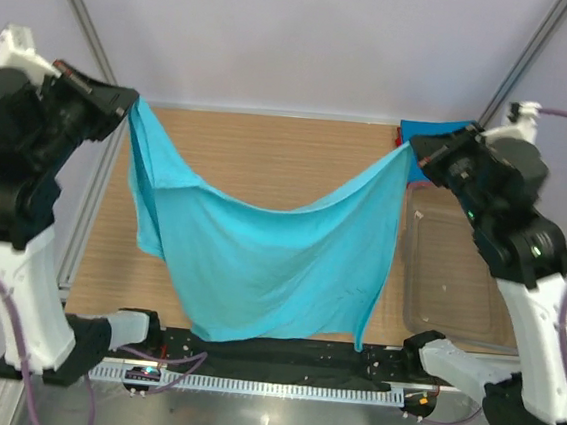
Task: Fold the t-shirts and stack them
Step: Flatten the tshirt out
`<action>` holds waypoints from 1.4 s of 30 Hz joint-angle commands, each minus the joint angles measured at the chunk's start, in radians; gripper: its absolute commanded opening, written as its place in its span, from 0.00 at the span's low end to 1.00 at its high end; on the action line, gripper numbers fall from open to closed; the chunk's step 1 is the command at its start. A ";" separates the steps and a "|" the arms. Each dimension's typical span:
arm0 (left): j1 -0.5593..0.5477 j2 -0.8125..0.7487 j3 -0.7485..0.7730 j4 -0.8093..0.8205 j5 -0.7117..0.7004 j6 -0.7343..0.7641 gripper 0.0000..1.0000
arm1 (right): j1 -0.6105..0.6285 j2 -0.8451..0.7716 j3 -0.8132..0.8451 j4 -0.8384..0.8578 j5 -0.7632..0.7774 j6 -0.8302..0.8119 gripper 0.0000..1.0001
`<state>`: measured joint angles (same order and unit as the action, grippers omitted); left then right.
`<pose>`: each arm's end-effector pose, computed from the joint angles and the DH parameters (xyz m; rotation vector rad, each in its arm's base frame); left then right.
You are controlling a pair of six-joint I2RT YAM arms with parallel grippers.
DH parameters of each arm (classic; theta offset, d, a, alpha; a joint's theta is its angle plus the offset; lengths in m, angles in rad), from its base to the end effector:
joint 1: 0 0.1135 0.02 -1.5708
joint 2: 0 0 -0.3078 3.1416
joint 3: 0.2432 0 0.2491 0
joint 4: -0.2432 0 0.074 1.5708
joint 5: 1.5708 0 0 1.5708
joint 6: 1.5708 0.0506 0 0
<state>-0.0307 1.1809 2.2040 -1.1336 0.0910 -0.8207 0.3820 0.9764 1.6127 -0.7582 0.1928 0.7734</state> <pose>0.1011 -0.0077 0.6221 -0.6008 1.6245 -0.7115 0.1235 0.0392 0.5454 0.4827 1.6718 0.6974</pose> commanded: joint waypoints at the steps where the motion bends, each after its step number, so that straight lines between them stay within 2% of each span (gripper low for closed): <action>1: -0.001 0.205 0.022 0.079 -0.083 0.066 0.00 | 0.000 0.195 0.032 0.106 0.062 -0.088 0.01; 3: 0.002 0.320 0.051 0.130 -0.135 0.110 0.00 | -0.005 0.293 0.093 0.175 0.086 -0.118 0.01; 4: 0.005 0.354 0.065 0.190 -0.152 0.124 0.00 | -0.009 0.400 0.169 0.192 0.089 -0.125 0.01; 6: 0.047 0.461 0.129 0.268 -0.178 0.124 0.00 | -0.015 0.502 0.272 0.224 0.095 -0.153 0.01; 7: 0.075 0.497 0.164 0.284 -0.171 0.109 0.00 | -0.020 0.616 0.403 0.217 0.100 -0.161 0.01; 9: 0.158 0.575 0.330 0.304 -0.097 0.031 0.00 | -0.038 0.721 0.559 0.189 0.093 -0.178 0.01; 10: 0.185 0.632 0.386 0.323 -0.053 0.005 0.00 | -0.045 0.764 0.717 0.151 0.089 -0.190 0.01; 11: 0.231 0.644 0.461 0.336 0.010 -0.021 0.00 | -0.055 0.835 0.790 0.133 0.083 -0.197 0.01; 13: 0.264 0.610 0.418 0.407 0.070 -0.086 0.00 | -0.060 0.863 0.912 0.099 0.071 -0.221 0.01; 14: 0.271 0.583 0.374 0.438 0.090 -0.096 0.00 | -0.060 0.839 0.903 0.102 0.073 -0.226 0.01; 15: 0.272 0.548 0.326 0.460 0.133 -0.098 0.00 | -0.060 0.811 0.871 0.111 0.071 -0.230 0.01; 18: 0.272 0.416 0.145 0.485 0.179 -0.083 0.00 | -0.058 0.621 0.596 0.193 0.079 -0.227 0.01; 19: 0.272 0.383 0.061 0.477 0.182 -0.060 0.00 | -0.060 0.569 0.431 0.251 0.079 -0.227 0.01; 21: 0.272 0.269 -0.037 0.453 0.184 -0.048 0.00 | -0.060 0.440 0.287 0.290 0.088 -0.224 0.01; 24: 0.252 0.105 -0.373 0.462 0.223 -0.044 0.00 | -0.060 0.328 0.008 0.319 0.091 -0.221 0.01; 27: 0.230 -0.076 -0.718 0.439 0.194 -0.014 0.00 | -0.060 0.218 -0.227 0.321 0.077 -0.201 0.01; 29: 0.232 -0.147 -0.850 0.423 0.153 0.000 0.00 | -0.058 0.171 -0.316 0.318 0.091 -0.198 0.01; 30: 0.230 -0.202 -0.977 0.422 0.148 -0.001 0.00 | -0.060 0.151 -0.402 0.318 0.094 -0.192 0.01; 33: 0.230 -0.274 -1.191 0.414 0.177 -0.009 0.00 | -0.058 0.087 -0.549 0.313 0.080 -0.181 0.01; 36: 0.230 -0.331 -1.340 0.385 0.156 0.000 0.00 | -0.058 0.033 -0.678 0.313 0.030 -0.168 0.01; 42: 0.230 -0.392 -1.454 0.322 0.035 0.022 0.00 | -0.058 0.001 -0.839 0.232 -0.003 -0.145 0.01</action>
<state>0.2008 0.8349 0.7475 -0.8169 0.1936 -0.8291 0.3237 1.0046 0.8089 -0.5148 0.2108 0.6056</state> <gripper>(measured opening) 0.005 0.026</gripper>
